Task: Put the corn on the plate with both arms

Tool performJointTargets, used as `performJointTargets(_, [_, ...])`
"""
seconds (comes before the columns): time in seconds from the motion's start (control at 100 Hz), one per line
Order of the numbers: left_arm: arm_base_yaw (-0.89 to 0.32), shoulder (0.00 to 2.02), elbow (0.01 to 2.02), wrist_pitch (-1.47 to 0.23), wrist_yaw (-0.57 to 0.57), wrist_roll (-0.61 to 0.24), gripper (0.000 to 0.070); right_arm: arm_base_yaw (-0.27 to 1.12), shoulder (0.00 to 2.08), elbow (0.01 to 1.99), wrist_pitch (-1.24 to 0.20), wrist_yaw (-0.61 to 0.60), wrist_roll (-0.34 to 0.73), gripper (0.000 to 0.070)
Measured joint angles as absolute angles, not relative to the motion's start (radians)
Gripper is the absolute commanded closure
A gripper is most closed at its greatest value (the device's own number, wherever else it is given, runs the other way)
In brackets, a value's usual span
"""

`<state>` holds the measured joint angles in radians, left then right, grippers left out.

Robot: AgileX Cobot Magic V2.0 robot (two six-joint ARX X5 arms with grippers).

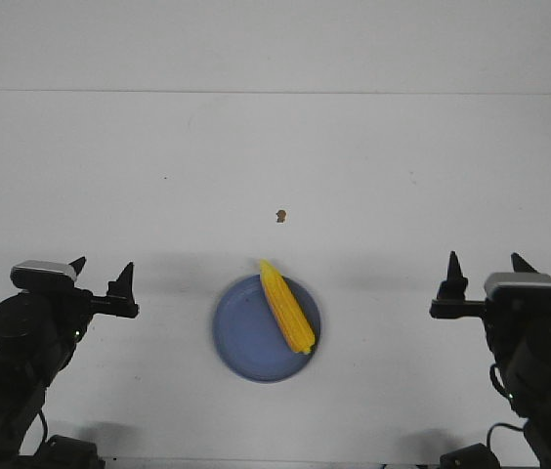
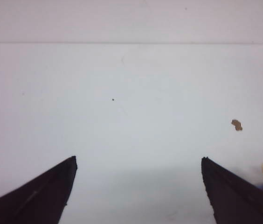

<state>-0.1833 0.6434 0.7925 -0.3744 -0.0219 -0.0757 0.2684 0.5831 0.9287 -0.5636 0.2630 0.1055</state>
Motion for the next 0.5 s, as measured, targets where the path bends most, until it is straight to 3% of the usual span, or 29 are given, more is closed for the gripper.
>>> performJointTargets(0.28, [-0.183,0.48,0.619,-0.366,-0.022,-0.072,0.0161,0.245,0.251,0.681,-0.63,0.262,0.085,0.0103])
performJointTargets(0.39, [-0.183,0.405,0.545,-0.379,-0.022,-0.108,0.0167,0.245,0.144,0.624,-0.67,0.263,0.085,0.0109])
performJointTargets(0.43, [-0.183,0.383,0.538,-0.39,-0.022,-0.12,0.0187,0.245,0.117,0.615,-0.667,0.263,0.085,0.0114])
performJointTargets(0.5, [-0.183,0.35,0.538,-0.39,-0.022,-0.125,0.0281,0.245,0.089,0.615,-0.648,0.263,0.085,0.0168])
